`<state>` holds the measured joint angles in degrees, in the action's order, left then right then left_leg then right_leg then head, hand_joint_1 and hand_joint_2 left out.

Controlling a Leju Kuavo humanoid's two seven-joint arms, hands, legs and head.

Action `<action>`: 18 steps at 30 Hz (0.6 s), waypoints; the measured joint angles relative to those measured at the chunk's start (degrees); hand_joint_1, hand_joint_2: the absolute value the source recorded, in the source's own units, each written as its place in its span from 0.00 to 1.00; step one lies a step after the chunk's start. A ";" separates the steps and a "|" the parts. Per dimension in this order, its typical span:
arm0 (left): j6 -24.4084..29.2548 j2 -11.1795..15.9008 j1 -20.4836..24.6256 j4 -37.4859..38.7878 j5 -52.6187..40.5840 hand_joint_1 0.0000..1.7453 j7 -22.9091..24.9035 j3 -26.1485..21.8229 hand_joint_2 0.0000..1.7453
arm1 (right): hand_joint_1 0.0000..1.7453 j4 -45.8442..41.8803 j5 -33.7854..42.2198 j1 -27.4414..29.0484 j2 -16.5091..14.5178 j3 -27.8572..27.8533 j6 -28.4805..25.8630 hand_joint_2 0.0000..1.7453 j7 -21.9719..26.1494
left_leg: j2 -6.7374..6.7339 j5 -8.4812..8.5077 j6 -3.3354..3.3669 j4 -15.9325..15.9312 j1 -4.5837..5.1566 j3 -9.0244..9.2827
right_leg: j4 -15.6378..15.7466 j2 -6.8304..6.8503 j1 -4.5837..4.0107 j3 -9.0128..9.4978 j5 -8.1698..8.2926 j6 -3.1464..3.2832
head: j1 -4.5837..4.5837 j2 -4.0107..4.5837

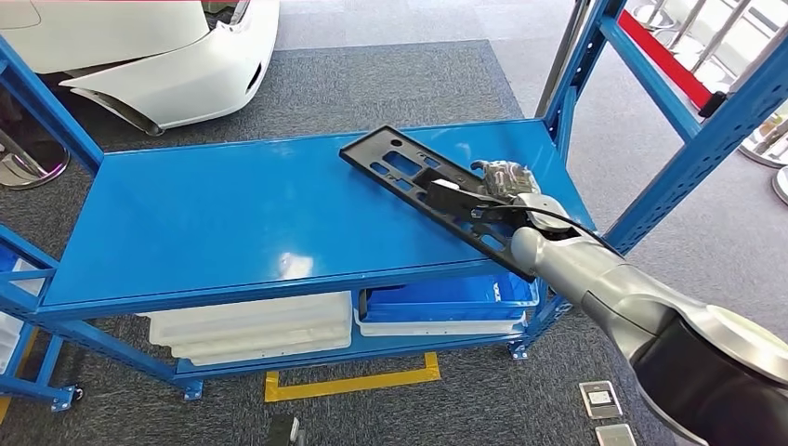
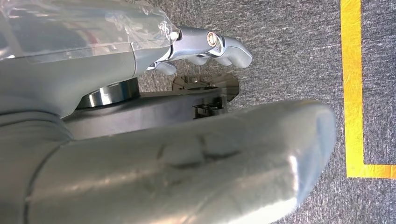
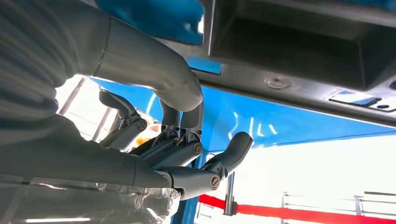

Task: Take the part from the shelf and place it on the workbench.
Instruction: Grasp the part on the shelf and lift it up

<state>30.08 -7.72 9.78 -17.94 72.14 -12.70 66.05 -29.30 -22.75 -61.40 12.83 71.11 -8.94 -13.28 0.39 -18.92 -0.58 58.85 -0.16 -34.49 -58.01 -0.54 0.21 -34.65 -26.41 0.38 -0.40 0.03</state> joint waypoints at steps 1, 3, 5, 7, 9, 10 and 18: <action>0.00 0.00 0.00 0.00 0.00 0.00 0.00 0.00 0.00 | 1.00 -0.10 0.02 0.01 0.00 -0.35 0.00 1.00 0.01 | 0.00 0.00 0.00 0.00 0.00 0.00 | 0.00 0.00 0.00 0.00 0.00 0.00 | 0.01 0.00; 0.00 0.00 0.00 0.00 0.01 0.00 0.00 0.00 0.00 | 1.00 -0.27 0.04 0.03 0.00 -1.03 0.00 1.00 0.02 | 0.00 0.00 0.00 0.00 0.00 0.00 | 0.00 0.00 0.00 -0.01 0.00 0.00 | 0.01 -0.01; 0.00 0.00 0.00 0.00 0.01 0.00 0.00 0.00 0.00 | 1.00 -0.45 0.06 0.05 0.00 -1.58 0.00 1.00 0.04 | 0.00 0.00 0.00 0.00 0.00 0.00 | 0.00 0.00 0.00 -0.01 0.00 0.00 | 0.01 -0.01; 0.00 0.00 0.00 0.00 0.00 0.00 0.00 0.00 0.00 | 1.00 -0.55 0.08 0.06 0.00 -1.99 0.00 1.00 0.06 | 0.00 0.00 0.00 -0.01 0.00 0.00 | 0.00 0.00 0.00 -0.01 0.00 0.00 | 0.01 -0.01; 0.01 0.00 0.00 0.00 0.00 0.00 0.00 0.00 0.00 | 1.00 -0.59 0.15 0.08 0.00 -2.44 -0.11 1.00 0.14 | 0.00 0.00 0.00 -0.01 0.00 0.00 | 0.00 0.00 0.00 -0.01 0.00 0.00 | 0.01 -0.01; 0.03 0.00 0.00 0.00 0.00 0.00 0.00 0.00 0.00 | 1.00 -0.67 0.38 0.10 0.00 -2.69 -0.45 1.00 0.33 | 0.00 0.00 0.00 -0.01 0.00 0.00 | 0.00 0.00 0.00 -0.01 0.00 0.00 | 0.01 -0.01; 0.72 0.00 0.00 0.00 -0.07 0.00 -0.02 0.02 0.00 | 1.00 -3.72 4.49 0.65 0.08 -6.94 -7.56 1.00 3.72 | -0.02 0.00 0.00 -0.03 0.00 0.00 | 0.00 -0.02 0.00 -0.06 0.00 0.00 | 0.01 -0.01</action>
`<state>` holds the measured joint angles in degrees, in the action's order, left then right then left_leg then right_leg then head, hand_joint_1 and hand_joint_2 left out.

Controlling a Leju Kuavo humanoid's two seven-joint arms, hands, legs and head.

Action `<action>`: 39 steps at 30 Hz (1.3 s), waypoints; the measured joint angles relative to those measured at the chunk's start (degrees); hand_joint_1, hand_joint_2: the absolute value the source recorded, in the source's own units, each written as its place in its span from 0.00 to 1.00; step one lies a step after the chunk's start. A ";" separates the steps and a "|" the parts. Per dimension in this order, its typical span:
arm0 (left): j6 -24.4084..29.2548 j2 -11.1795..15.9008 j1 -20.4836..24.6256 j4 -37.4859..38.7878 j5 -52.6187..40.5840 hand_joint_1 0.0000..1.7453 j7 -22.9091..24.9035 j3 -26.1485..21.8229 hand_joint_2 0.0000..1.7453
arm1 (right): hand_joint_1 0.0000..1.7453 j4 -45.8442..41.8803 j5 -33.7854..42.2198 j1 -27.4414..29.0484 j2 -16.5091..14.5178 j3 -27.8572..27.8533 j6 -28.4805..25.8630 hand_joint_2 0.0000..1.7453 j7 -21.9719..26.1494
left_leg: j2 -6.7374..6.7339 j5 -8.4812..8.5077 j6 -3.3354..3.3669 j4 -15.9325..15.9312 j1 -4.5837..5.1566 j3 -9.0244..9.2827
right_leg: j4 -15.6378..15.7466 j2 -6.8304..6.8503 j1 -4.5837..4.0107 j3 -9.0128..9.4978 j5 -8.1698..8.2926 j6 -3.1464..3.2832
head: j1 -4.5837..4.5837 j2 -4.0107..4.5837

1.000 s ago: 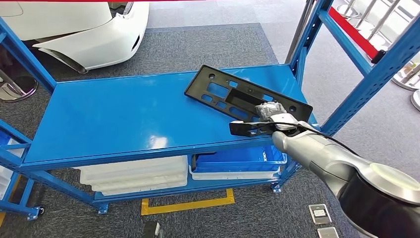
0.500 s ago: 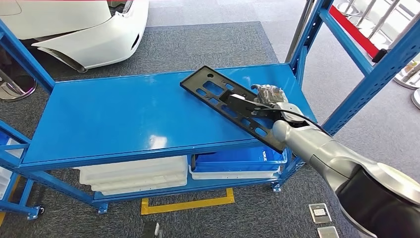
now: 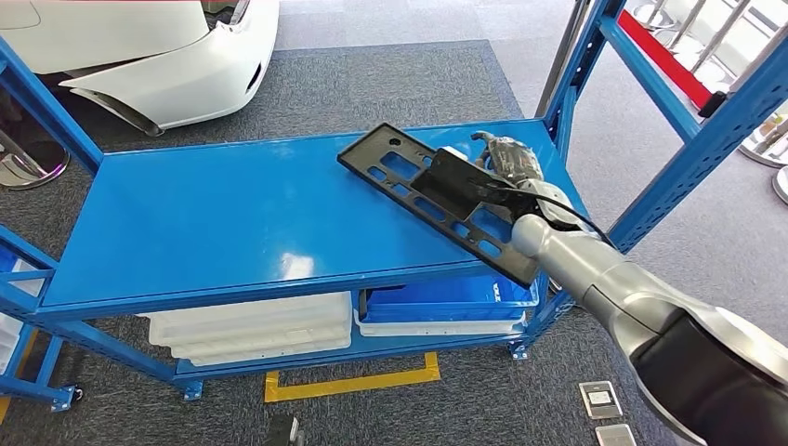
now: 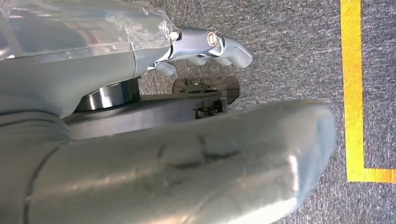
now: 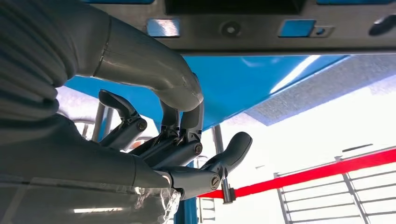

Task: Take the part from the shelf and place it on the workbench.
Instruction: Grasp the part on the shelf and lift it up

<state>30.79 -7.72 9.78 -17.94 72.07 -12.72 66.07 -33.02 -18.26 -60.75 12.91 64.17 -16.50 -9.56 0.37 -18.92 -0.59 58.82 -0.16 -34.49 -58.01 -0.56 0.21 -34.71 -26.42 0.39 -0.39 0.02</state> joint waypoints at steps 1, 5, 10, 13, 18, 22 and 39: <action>0.01 0.00 0.00 0.00 -0.02 0.00 0.00 0.01 0.00 | 1.00 -0.51 0.11 0.09 0.03 -0.41 0.01 1.00 0.01 | 0.00 0.00 0.00 0.00 0.00 0.00 | 0.00 0.00 0.00 0.00 0.00 0.00 | 0.00 0.01; -0.10 0.00 -0.02 0.00 -0.08 0.00 -0.10 0.03 0.00 | 0.25 -2.12 0.94 0.55 0.17 -1.58 0.93 1.00 -0.10 | -0.01 0.00 0.00 -0.01 0.00 0.00 | 0.00 0.00 0.00 -0.01 0.00 0.00 | 0.01 0.01; -0.63 0.00 -0.04 0.00 -0.10 0.00 -0.46 0.07 0.00 | 0.00 -2.97 3.73 0.79 0.35 -1.96 5.46 0.75 -0.57 | -0.01 0.00 0.00 -0.02 0.00 -0.01 | 0.00 0.00 0.00 -0.01 0.00 0.00 | -0.01 0.01; -0.79 0.00 -0.03 0.00 -0.21 0.00 -0.48 0.07 0.00 | 0.00 -3.02 4.98 0.79 0.31 -1.96 6.78 0.00 -0.33 | 0.00 0.00 0.00 -0.02 0.00 -0.03 | 0.00 0.01 0.00 -0.01 0.00 0.00 | 0.00 0.02; -1.15 -0.02 0.07 0.00 -0.72 0.00 0.09 0.17 0.00 | 0.00 -3.54 5.30 0.68 -0.47 -1.94 9.08 0.00 0.50 | 0.00 0.00 0.00 -0.03 0.00 -0.05 | -0.01 0.01 0.00 -0.01 0.00 0.00 | -0.01 0.00; -1.85 -0.15 0.28 0.00 -2.01 0.00 0.63 0.56 0.00 | 0.00 -4.78 4.25 0.18 -1.87 -1.12 18.55 0.00 -2.79 | -0.01 0.00 -0.01 -0.05 -0.01 -0.04 | -0.01 -0.01 0.00 -0.04 -0.01 0.01 | 0.00 0.01; -3.48 -0.43 0.93 0.00 -5.91 0.00 2.65 2.85 0.00 | 0.00 -10.19 5.40 0.09 -3.25 7.71 31.74 1.00 -10.44 | 0.00 0.01 -0.02 -0.06 0.01 -0.06 | 0.00 0.00 0.01 -0.08 -0.02 0.03 | 0.00 0.02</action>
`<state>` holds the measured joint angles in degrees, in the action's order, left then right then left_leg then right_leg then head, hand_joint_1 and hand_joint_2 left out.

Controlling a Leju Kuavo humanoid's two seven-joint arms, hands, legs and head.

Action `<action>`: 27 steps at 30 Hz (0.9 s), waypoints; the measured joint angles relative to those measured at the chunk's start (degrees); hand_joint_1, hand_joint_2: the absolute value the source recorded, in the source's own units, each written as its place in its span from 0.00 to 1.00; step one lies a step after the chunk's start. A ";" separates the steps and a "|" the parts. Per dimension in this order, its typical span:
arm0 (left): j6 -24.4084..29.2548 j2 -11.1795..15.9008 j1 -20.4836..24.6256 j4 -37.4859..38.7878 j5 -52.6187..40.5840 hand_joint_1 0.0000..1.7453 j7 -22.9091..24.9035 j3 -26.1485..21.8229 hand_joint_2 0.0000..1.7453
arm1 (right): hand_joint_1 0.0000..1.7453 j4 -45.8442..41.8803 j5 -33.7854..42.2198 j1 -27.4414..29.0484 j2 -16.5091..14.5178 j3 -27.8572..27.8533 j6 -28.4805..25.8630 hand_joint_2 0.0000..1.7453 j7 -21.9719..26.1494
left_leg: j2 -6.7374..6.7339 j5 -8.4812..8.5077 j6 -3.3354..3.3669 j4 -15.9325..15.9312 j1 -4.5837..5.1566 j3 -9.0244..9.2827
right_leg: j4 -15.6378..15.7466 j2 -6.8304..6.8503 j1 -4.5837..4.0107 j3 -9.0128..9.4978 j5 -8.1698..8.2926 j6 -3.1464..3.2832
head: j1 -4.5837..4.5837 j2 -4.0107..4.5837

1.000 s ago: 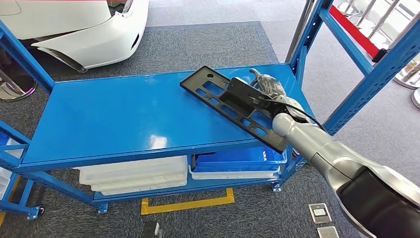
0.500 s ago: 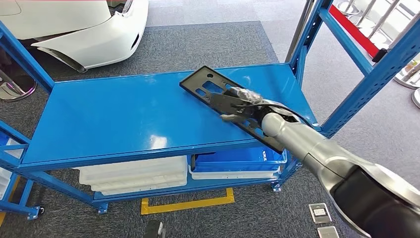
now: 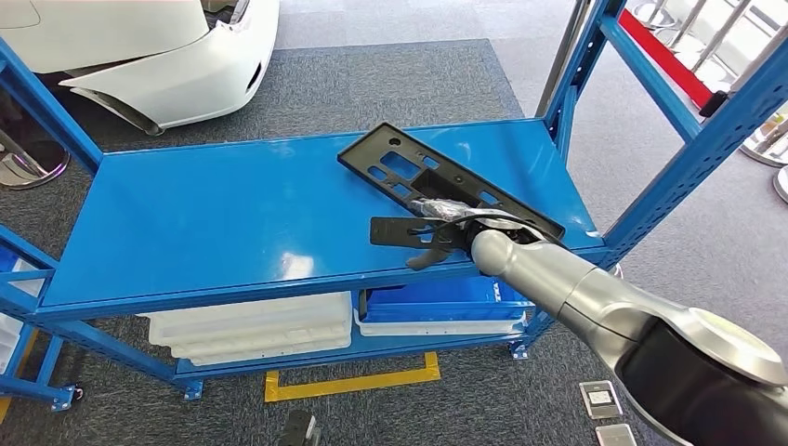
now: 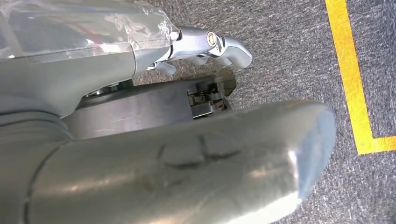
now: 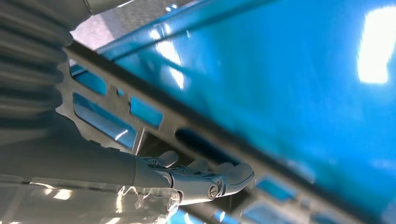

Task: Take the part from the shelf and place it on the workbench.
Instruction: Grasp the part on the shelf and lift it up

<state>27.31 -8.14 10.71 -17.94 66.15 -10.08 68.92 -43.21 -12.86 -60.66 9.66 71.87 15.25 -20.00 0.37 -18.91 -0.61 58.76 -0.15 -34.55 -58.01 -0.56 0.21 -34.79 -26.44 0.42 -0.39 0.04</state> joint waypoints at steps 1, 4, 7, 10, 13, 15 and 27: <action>-0.03 -0.02 0.03 0.00 -0.14 0.00 0.08 0.08 0.00 | 0.00 -0.23 -0.36 0.00 0.00 0.57 0.92 1.00 -0.39 | 0.00 0.00 0.00 0.00 0.00 0.00 | 0.00 0.00 0.00 0.00 0.00 0.00 | 0.00 0.00; 0.03 -0.06 0.07 0.00 -0.29 0.00 0.20 0.14 0.00 | 0.00 -0.62 -2.88 -0.21 -0.03 2.61 3.72 1.00 -2.11 | 0.00 0.00 0.00 0.00 0.00 0.00 | 0.00 0.00 0.00 0.00 0.00 0.00 | 0.02 -0.01; 0.57 -0.08 0.07 0.00 -0.22 0.00 0.23 0.15 0.00 | 0.00 -0.88 -12.64 -0.65 -0.23 5.02 5.84 1.00 -4.50 | 0.00 0.00 0.00 0.00 -0.01 0.00 | -0.01 0.00 -0.01 0.00 0.00 0.00 | 0.03 -0.01; 1.10 -0.08 0.07 0.00 -0.12 0.00 0.22 0.15 0.00 | 0.00 -1.22 -27.17 -1.05 -0.67 6.76 7.67 1.00 -6.71 | 0.00 0.00 0.00 -0.01 -0.01 0.00 | -0.01 0.00 -0.01 0.00 0.00 0.00 | 0.05 0.00; 1.27 -0.08 0.07 0.00 -0.12 0.00 0.22 0.15 0.00 | 0.00 -1.50 -33.16 -1.37 -0.87 7.52 8.66 1.00 -7.77 | 0.00 0.01 0.00 -0.01 -0.01 0.01 | -0.01 0.00 -0.01 0.00 0.00 0.00 | 0.06 0.00; 1.28 -0.08 0.07 0.00 -0.13 0.00 0.22 0.15 0.00 | 0.00 -1.51 -33.28 -1.38 -0.87 7.53 8.67 1.00 -7.78 | 0.00 0.01 0.00 -0.01 -0.01 0.01 | -0.01 0.00 -0.01 0.00 0.00 0.00 | 0.06 0.00; 1.45 -0.08 0.07 0.00 -0.15 0.00 0.21 0.15 0.00 | 0.00 -2.21 -35.75 -2.30 -1.09 10.43 9.33 1.00 -8.51 | 0.00 0.00 0.00 -0.01 0.00 0.00 | 0.00 0.00 0.00 0.00 0.00 0.00 | 0.00 -0.01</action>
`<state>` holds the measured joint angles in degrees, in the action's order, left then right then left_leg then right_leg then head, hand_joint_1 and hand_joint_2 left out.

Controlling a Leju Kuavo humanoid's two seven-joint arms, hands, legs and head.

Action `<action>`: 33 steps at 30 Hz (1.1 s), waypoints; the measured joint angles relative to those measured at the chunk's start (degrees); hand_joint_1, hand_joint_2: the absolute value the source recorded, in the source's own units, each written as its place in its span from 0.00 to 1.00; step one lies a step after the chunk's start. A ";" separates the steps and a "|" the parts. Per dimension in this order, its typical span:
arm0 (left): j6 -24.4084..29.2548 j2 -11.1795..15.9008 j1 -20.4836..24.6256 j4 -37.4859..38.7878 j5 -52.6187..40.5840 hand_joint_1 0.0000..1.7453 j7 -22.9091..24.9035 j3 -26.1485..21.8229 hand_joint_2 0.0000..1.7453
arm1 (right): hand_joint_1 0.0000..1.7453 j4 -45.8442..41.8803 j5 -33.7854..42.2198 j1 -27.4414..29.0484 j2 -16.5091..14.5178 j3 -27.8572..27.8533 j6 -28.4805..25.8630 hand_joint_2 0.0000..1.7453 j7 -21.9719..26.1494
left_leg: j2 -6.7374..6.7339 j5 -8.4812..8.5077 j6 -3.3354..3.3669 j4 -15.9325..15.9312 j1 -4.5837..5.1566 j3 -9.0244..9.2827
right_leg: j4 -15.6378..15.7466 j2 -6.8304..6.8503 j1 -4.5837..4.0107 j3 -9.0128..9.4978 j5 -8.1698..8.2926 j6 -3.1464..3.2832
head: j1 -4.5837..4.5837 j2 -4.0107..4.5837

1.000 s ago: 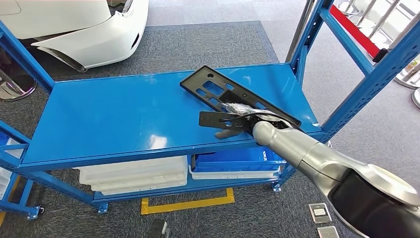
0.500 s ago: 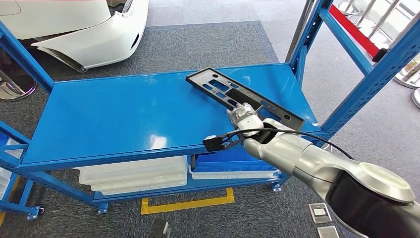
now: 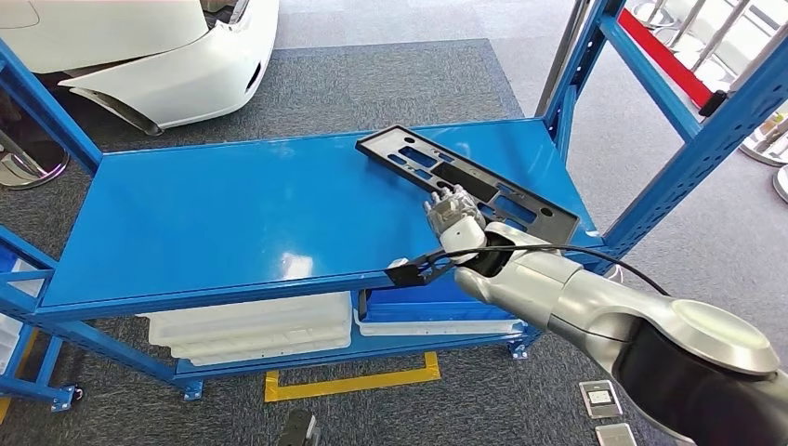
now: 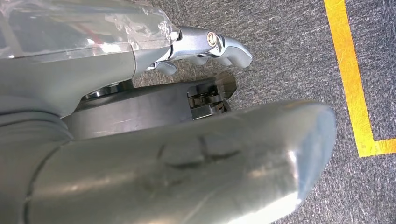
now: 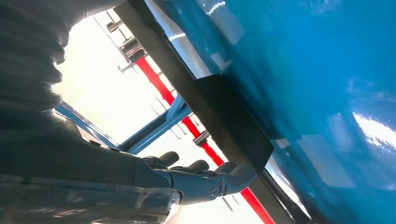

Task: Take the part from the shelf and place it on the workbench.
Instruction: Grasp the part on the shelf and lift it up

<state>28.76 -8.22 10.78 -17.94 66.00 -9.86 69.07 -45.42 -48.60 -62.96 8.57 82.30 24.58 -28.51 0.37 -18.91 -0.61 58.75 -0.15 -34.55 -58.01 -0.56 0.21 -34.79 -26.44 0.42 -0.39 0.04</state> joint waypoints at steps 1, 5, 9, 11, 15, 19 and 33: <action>0.00 0.00 0.00 0.00 -0.05 0.00 0.00 0.00 0.00 | 0.00 -0.18 -0.88 -0.18 -0.04 0.81 -0.03 1.00 -0.29 | 0.00 0.00 0.00 0.00 0.00 0.00 | 0.00 0.00 0.00 0.00 0.00 0.00 | 0.01 -0.01; 0.02 -0.01 0.00 0.00 -0.63 0.00 -0.02 0.00 0.00 | 0.00 -1.27 -7.72 -0.27 -0.01 1.81 -1.22 1.00 -2.53 | 0.00 0.00 0.00 0.00 0.00 0.01 | 0.00 -0.01 0.00 -0.01 0.00 0.00 | 0.01 0.00; 0.02 -0.02 -0.01 0.00 -1.46 0.00 -0.02 0.00 0.00 | 0.00 -3.25 -12.55 -0.20 0.34 1.93 -7.26 1.00 -2.87 | -0.01 0.00 0.00 0.00 0.00 0.01 | 0.00 -0.03 -0.01 -0.04 0.00 0.00 | 0.03 -0.02; 0.02 -0.02 -0.02 0.00 -1.90 0.00 -0.02 0.00 0.00 | 0.00 -4.17 -14.18 -0.07 0.64 1.82 -10.71 1.00 -2.21 | -0.02 0.00 0.00 0.00 0.00 0.01 | 0.00 -0.03 -0.01 -0.04 0.00 0.00 | 0.04 -0.01; 0.10 -0.02 -0.04 0.00 -2.63 0.00 -0.02 0.00 0.00 | 0.00 -5.79 -16.35 0.65 1.20 1.00 -14.33 1.00 0.24 | -0.02 0.00 0.00 0.00 0.00 0.01 | 0.00 -0.03 0.00 -0.04 0.00 0.00 | 0.03 -0.01; 0.08 -0.02 -0.06 0.00 -3.14 0.00 -0.02 0.00 0.00 | 0.00 -7.45 -11.55 1.88 1.49 -0.75 -17.44 1.00 3.32 | -0.02 0.00 0.00 0.00 0.00 0.01 | 0.00 -0.03 0.00 -0.04 0.00 0.00 | 0.01 0.00; 0.11 -0.02 -0.16 0.00 -4.44 0.00 -0.72 0.00 0.00 | 0.00 -12.96 10.85 5.10 5.54 -14.49 -36.24 1.00 5.28 | -0.03 0.00 0.00 0.00 0.03 0.00 | 0.02 -0.03 0.03 -0.06 0.00 0.00 | 0.01 -0.01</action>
<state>28.87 -8.24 10.63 -17.94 61.56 -10.58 69.07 -58.37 -37.75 -57.86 14.11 67.82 -11.66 -23.22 0.35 -18.91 -0.61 58.75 -0.12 -34.55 -58.00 -0.60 0.24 -34.85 -26.43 0.42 -0.38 0.03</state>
